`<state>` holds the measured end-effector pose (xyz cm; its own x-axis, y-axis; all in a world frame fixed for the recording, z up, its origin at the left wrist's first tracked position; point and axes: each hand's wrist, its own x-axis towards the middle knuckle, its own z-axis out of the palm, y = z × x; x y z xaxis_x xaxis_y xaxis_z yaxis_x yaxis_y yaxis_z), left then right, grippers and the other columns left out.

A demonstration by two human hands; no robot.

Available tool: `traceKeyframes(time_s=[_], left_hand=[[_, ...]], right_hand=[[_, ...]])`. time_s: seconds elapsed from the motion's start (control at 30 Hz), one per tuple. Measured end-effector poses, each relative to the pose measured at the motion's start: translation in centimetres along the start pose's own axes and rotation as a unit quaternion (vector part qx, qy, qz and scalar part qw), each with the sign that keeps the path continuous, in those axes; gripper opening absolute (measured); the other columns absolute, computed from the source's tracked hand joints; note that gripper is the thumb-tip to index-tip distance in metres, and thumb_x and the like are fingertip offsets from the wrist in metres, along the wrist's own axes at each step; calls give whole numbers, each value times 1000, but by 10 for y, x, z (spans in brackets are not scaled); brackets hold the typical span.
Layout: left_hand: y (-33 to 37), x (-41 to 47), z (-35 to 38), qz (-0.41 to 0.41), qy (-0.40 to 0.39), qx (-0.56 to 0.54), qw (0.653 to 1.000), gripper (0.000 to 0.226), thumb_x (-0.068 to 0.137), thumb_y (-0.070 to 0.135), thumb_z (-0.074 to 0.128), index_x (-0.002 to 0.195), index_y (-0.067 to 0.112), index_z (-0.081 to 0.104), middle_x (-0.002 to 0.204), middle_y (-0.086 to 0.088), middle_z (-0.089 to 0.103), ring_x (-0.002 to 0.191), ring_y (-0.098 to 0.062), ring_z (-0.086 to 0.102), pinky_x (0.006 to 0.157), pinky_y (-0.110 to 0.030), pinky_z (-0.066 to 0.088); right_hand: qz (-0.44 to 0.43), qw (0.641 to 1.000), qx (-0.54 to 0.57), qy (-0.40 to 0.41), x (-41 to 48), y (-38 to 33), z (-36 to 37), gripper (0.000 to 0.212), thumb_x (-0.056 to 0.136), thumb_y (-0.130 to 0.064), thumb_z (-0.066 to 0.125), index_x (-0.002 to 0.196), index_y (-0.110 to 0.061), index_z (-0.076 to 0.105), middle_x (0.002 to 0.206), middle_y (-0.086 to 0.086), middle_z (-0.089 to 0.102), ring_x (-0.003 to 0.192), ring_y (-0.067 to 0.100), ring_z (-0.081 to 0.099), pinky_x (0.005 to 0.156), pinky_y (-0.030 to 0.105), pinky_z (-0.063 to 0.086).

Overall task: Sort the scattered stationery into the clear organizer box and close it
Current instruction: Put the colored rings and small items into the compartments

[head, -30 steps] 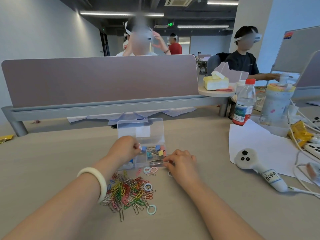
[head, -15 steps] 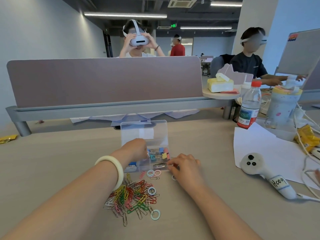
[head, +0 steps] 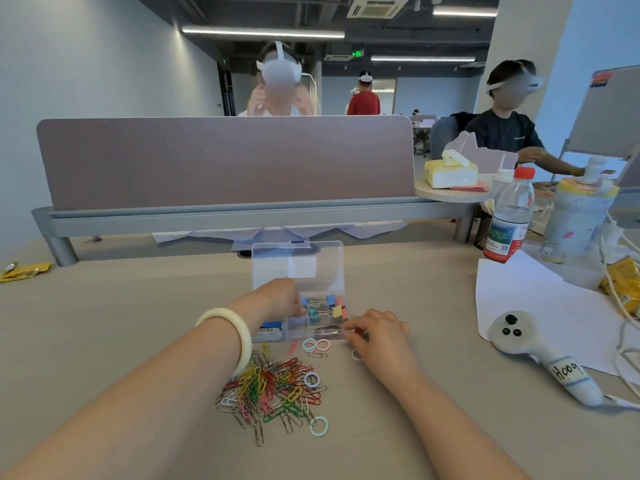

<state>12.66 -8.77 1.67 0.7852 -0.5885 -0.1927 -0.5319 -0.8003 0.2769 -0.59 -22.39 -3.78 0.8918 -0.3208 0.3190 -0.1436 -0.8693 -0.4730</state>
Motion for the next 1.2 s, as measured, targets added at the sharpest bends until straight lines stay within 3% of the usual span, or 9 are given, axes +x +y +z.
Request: traceKeyframes(time_s=[0.1, 0.2, 0.33, 0.5, 0.63, 0.77, 0.9, 1.03, 1.2], left_hand=[[-2, -9, -3, 9, 32, -31, 999, 39, 88, 18, 53, 50, 5, 52, 53, -1, 44, 50, -14, 36, 53, -24, 31], [-7, -25, 0, 40, 105, -66, 991, 19, 86, 17, 54, 78, 10, 70, 87, -4, 69, 68, -16, 54, 66, -28, 42], [-5, -62, 20, 98, 161, -55, 981, 12, 82, 21, 60, 86, 19, 71, 85, 6, 61, 78, -13, 52, 72, -23, 37], [-4, -66, 41, 125, 180, 10, 976, 17, 80, 26, 62, 95, 22, 70, 100, -3, 66, 94, -20, 55, 78, -27, 38], [-2, -60, 42, 132, 163, 114, 971, 22, 82, 25, 60, 101, 19, 68, 106, -9, 65, 101, -26, 53, 81, -33, 39], [2, -59, 36, 140, 159, 160, 964, 17, 80, 11, 58, 93, 7, 68, 101, -13, 63, 92, -30, 55, 76, -34, 39], [12, -59, 30, 141, 95, 237, 956, 14, 82, 7, 53, 86, 0, 64, 100, -18, 62, 89, -33, 55, 76, -39, 43], [21, -62, 26, 123, 52, 261, 956, 14, 82, 11, 53, 82, 1, 63, 99, -19, 60, 86, -33, 55, 68, -37, 39], [16, -68, 24, 106, 39, 176, 978, 17, 80, 13, 56, 68, 2, 58, 66, -4, 49, 72, -28, 50, 67, -35, 40]], right_hand=[[-8, 1000, 1, 6, -1, -1, -1, 22, 90, -35, 50, 107, -33, 64, 105, -6, 62, 105, 17, 46, 78, 29, 24], [-40, 999, 22, 9, -1, -4, -4, 18, 86, -34, 56, 101, -32, 66, 101, -6, 62, 101, 15, 46, 78, 28, 25], [-92, 995, -2, -40, -3, -17, -2, 23, 82, -40, 61, 103, -34, 66, 103, -6, 60, 103, 14, 44, 77, 28, 21], [-103, 990, -75, -64, -4, -20, 4, 23, 81, -44, 59, 101, -35, 66, 108, -6, 59, 109, 16, 42, 76, 28, 17], [-88, 992, -63, -68, -3, -18, 3, 15, 80, -40, 61, 92, -33, 67, 106, -10, 61, 108, 15, 44, 77, 29, 21], [-85, 991, -70, -80, 0, -16, -3, 10, 82, -37, 60, 85, -29, 66, 92, -13, 58, 101, 13, 47, 78, 29, 24], [-110, 977, -162, -87, 3, -20, -5, 15, 86, -33, 54, 85, -24, 65, 99, -5, 66, 98, 17, 51, 76, 31, 25], [-104, 955, -249, -121, 3, -29, -3, 22, 90, -28, 45, 97, -17, 62, 107, 5, 63, 102, 24, 53, 84, 36, 31], [-97, 946, -281, -132, -4, -32, -3, 27, 93, -24, 37, 109, -12, 55, 119, 10, 56, 107, 27, 51, 90, 39, 32]])
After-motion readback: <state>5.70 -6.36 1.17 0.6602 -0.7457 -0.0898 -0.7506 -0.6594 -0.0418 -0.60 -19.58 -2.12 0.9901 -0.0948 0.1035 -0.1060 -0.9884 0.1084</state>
